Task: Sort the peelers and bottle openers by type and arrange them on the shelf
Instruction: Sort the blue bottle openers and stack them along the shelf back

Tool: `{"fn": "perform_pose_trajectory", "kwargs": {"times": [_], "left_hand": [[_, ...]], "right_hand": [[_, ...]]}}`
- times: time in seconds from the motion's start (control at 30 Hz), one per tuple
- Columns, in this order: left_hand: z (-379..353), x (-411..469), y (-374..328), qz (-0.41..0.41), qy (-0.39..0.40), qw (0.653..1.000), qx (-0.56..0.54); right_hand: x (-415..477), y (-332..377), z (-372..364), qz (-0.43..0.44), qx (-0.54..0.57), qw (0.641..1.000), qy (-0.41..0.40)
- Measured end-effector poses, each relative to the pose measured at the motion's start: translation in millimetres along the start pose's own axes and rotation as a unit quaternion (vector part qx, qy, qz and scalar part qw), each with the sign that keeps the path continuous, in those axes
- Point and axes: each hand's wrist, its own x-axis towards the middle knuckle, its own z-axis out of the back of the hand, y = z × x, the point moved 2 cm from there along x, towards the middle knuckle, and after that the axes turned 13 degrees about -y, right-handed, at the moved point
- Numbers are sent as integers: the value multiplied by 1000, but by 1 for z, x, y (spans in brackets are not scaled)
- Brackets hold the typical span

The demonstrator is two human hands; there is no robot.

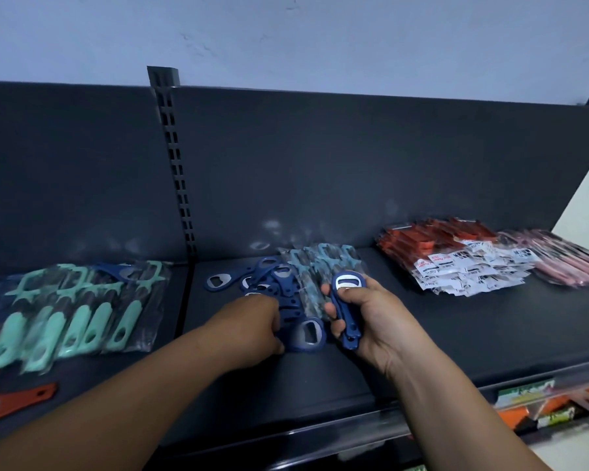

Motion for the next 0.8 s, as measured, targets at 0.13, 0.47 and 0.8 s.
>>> {"fn": "perform_pose_trajectory", "kwargs": {"times": [0.13, 0.47, 0.8], "left_hand": [[3, 3, 6, 67, -23, 986, -152], [17, 4, -27, 115, -59, 884, -450], [5, -4, 38, 122, -33, 992, 1]], "right_hand": [[0, 1, 1, 10, -5, 1000, -14], [-3, -9, -25, 15, 54, 998, 38], [1, -7, -17, -16, 18, 999, 28]]}}
